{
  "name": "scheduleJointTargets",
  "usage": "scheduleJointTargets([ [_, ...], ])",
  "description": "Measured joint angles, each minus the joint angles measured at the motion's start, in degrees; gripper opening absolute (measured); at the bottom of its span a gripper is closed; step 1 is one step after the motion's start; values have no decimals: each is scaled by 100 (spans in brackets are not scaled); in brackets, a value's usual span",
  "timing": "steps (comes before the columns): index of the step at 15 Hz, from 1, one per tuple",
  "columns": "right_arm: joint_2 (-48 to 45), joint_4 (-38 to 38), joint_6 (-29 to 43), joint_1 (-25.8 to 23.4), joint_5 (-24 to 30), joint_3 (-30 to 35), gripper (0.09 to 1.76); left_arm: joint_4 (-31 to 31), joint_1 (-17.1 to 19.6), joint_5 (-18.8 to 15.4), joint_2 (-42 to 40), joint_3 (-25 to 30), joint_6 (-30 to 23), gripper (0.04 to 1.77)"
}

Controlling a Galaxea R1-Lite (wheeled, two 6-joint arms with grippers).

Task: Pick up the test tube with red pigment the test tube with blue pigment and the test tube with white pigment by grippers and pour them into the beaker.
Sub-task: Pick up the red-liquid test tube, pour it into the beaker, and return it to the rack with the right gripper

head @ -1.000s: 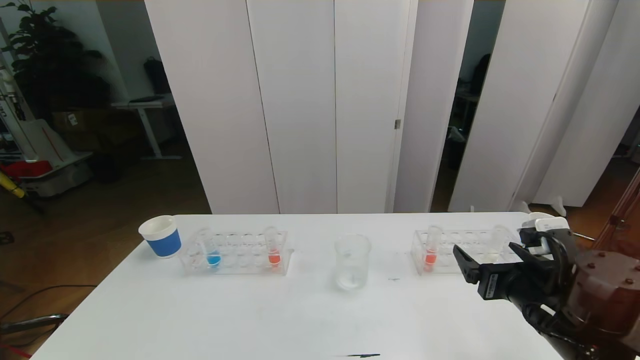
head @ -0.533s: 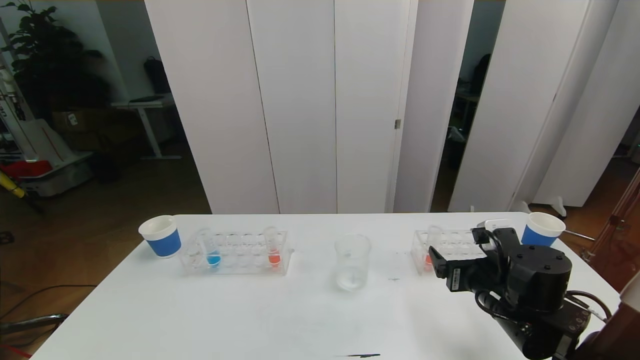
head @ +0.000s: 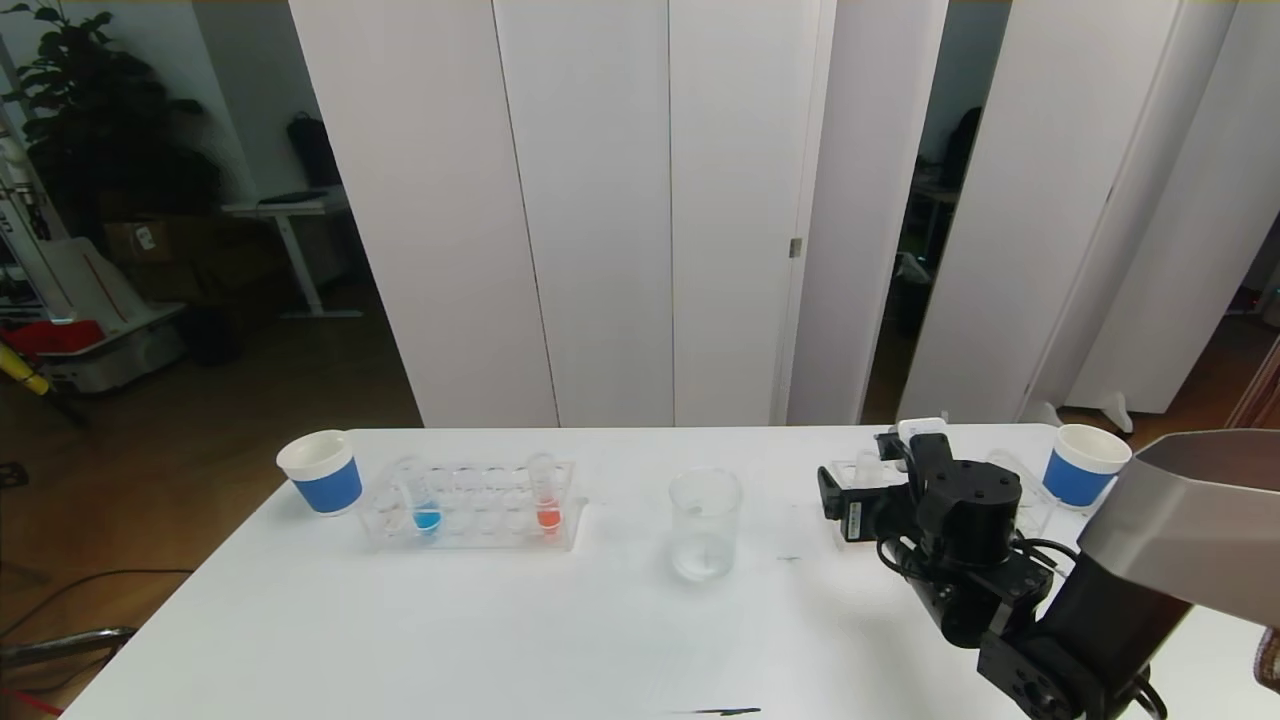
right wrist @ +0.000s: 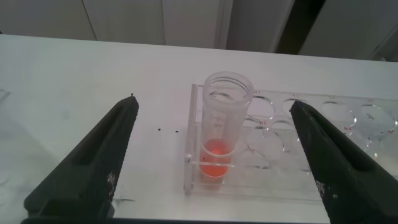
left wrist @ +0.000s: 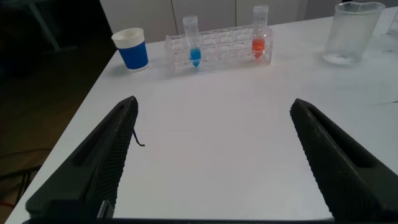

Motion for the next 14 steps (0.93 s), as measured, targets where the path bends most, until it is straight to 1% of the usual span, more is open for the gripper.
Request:
scheduleJointTargets([
  [5, 363, 104, -113, -129, 38, -418, 175, -2, 0, 0, 0, 0, -2, 175],
  [10, 568, 117, -182, -162, 51, -621, 174, -2, 0, 0, 0, 0, 0, 175],
  [11, 590, 112, -190, -171, 51, -650, 162, 0, 0, 0, 0, 0, 0, 175],
  [12, 614, 110, -193, -184, 46, -672, 134, 0, 0, 0, 0, 0, 0, 175],
  [14, 653, 110, -193, -207, 29, -694, 53, -2, 0, 0, 0, 0, 0, 175],
])
